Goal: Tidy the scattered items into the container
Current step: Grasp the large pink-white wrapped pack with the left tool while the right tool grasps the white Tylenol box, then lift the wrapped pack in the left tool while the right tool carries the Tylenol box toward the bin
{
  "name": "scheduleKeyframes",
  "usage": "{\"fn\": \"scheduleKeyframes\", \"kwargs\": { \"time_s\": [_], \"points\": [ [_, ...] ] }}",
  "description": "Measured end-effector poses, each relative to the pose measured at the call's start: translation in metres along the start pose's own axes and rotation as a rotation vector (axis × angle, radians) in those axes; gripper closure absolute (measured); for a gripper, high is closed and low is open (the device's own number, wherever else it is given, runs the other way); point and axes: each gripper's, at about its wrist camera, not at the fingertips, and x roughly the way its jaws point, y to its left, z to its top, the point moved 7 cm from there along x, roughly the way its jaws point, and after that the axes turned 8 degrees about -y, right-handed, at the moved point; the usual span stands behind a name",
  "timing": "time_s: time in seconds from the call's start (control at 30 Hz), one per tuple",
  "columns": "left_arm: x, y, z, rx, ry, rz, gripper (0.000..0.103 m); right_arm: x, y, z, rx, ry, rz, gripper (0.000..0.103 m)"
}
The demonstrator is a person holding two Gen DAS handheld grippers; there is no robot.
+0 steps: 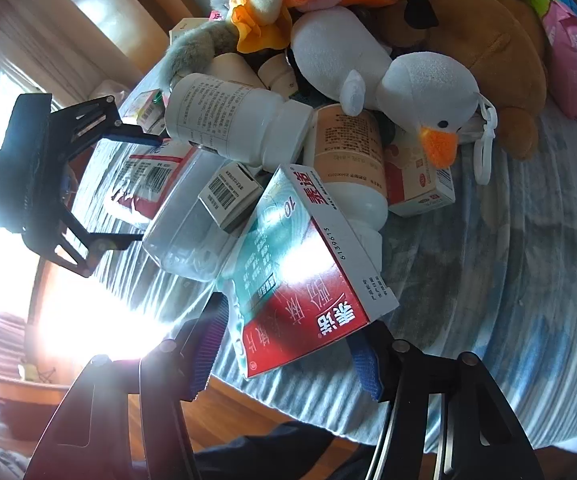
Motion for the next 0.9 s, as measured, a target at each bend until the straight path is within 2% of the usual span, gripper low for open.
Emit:
{"fn": "scheduleKeyframes", "kwargs": {
  "time_s": [0.03, 0.17, 0.3, 0.37, 0.5, 0.57, 0.7, 0.73, 0.8, 0.9],
  "points": [
    [0.005, 0.003, 0.000, -0.007, 0.008, 0.015, 0.001, 0.001, 0.000, 0.001, 0.002, 0.001, 0.001, 0.045],
    [0.012, 0.019, -0.007, -0.194, 0.013, -0.073, 0.000, 0.004, 0.004, 0.004, 0.008, 0.006, 0.007, 0.047],
    [0.009, 0.025, -0.012, -0.268, 0.018, -0.094, 0.007, 0.004, 0.007, 0.005, 0.013, 0.008, 0.019, 0.056],
    [0.006, 0.029, -0.014, -0.316, 0.020, -0.099, 0.010, 0.004, 0.009, 0.007, 0.018, 0.008, 0.027, 0.057],
    [0.000, 0.033, -0.019, -0.401, 0.026, -0.105, 0.013, 0.000, 0.016, 0.009, 0.010, -0.002, 0.058, 0.065],
    [-0.003, 0.034, -0.023, -0.434, 0.028, -0.102, 0.013, -0.004, 0.012, 0.012, 0.002, -0.006, 0.076, 0.069],
    [-0.009, 0.034, -0.031, -0.493, 0.034, -0.093, 0.015, -0.016, 0.016, 0.019, -0.021, -0.020, 0.119, 0.083],
    [-0.010, 0.035, -0.034, -0.507, 0.036, -0.087, 0.015, -0.014, 0.018, 0.025, -0.026, -0.023, 0.125, 0.085],
    [-0.014, 0.039, -0.038, -0.533, 0.040, -0.068, 0.016, -0.026, -0.010, 0.038, -0.032, -0.029, 0.139, 0.085],
    [-0.022, 0.048, -0.045, -0.587, 0.042, -0.034, 0.016, -0.035, -0.016, 0.042, -0.042, -0.035, 0.147, 0.085]
  ]
}}
